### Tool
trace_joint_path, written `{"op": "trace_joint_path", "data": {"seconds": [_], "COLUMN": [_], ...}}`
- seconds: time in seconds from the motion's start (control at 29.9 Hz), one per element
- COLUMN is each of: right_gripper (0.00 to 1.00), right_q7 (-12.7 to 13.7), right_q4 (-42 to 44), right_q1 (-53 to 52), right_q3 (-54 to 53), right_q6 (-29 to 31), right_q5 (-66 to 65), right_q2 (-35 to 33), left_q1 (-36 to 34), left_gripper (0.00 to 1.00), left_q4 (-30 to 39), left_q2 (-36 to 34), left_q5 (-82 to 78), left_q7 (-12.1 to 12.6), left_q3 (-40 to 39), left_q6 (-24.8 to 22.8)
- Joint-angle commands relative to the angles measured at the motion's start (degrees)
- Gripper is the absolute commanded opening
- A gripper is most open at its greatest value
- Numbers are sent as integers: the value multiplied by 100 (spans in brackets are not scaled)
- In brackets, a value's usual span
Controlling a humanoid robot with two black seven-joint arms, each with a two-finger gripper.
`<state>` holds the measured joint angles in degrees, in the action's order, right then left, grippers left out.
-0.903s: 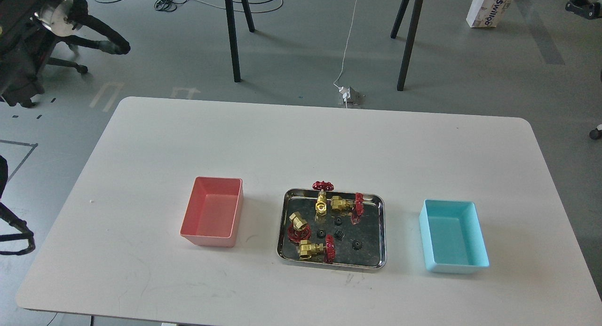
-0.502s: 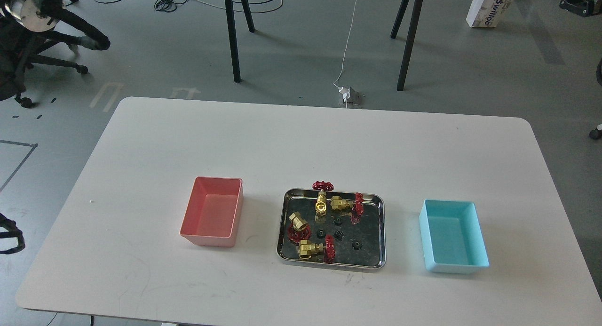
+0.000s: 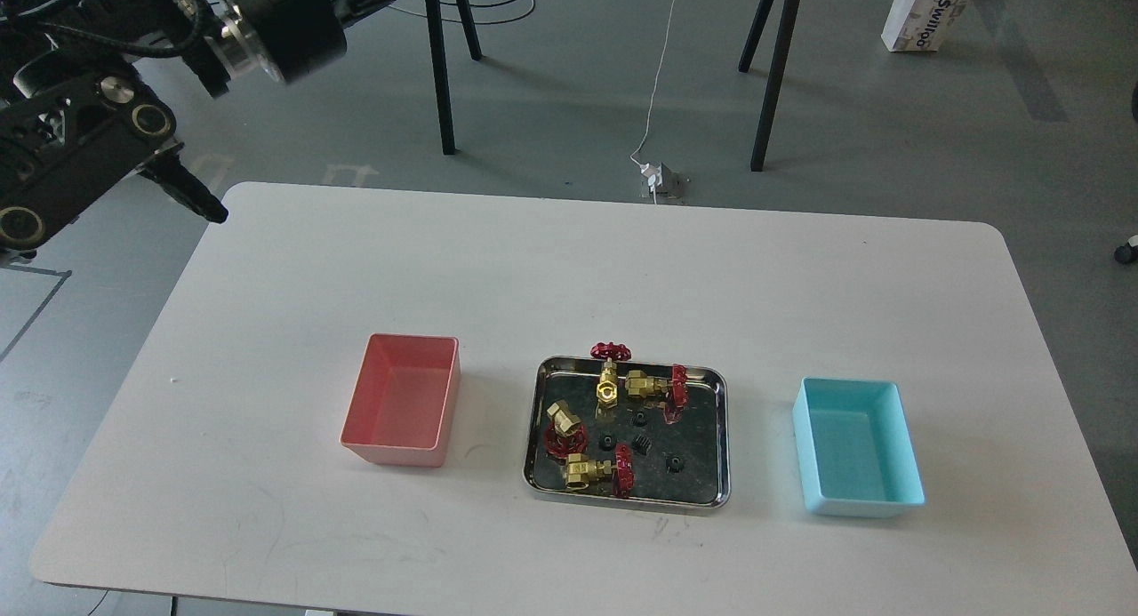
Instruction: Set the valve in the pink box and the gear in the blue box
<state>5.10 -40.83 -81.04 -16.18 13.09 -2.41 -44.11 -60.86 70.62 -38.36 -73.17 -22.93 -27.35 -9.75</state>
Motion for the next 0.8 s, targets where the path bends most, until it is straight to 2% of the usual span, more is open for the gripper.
{"op": "trace_joint_path", "data": {"seconds": [0.0, 0.03, 0.1, 0.2, 0.27, 0.33, 0.47, 0.6, 0.77], "right_gripper": [99, 99, 99, 99, 99, 99, 99, 99, 99], "right_q7": [9, 18, 18, 70, 132, 150, 150, 150, 150], "right_q4": [-4, -4, -13, -4, -4, -4, -13, -4, -4], "right_q1": [-130, -201, -350, -517, -614, -676, -693, -702, -693], "right_q3": [18, 27, 36, 62, 62, 62, 54, 54, 62], "right_q6": [0, 0, 9, 9, 26, 44, 44, 44, 53], "right_q5": [-5, -5, -14, -23, -66, -215, -409, -409, -409], "right_q2": [-28, -37, -37, -54, -63, -72, -54, -46, -46], "left_q1": [538, 670, 917, 1409, 1707, 2050, 2718, 3070, 3335], "left_gripper": [93, 94, 94, 94, 94, 94, 94, 94, 94], "left_q4": [759, 882, 988, 1041, 1015, 980, 787, 462, 444], "left_q2": [-101, -110, -75, 22, 144, 433, 821, 1155, 1541], "left_q5": [-1905, -2433, -3357, -4562, -5183, -5183, -5183, -5183, -5183], "left_q7": [78, 122, 384, 991, 1255, 1492, 1695, 1765, 1915], "left_q3": [229, 300, 466, 739, 845, 907, 898, 907, 889], "left_q6": [640, 737, 817, 1088, 1300, 1318, 1318, 1318, 1318]}}
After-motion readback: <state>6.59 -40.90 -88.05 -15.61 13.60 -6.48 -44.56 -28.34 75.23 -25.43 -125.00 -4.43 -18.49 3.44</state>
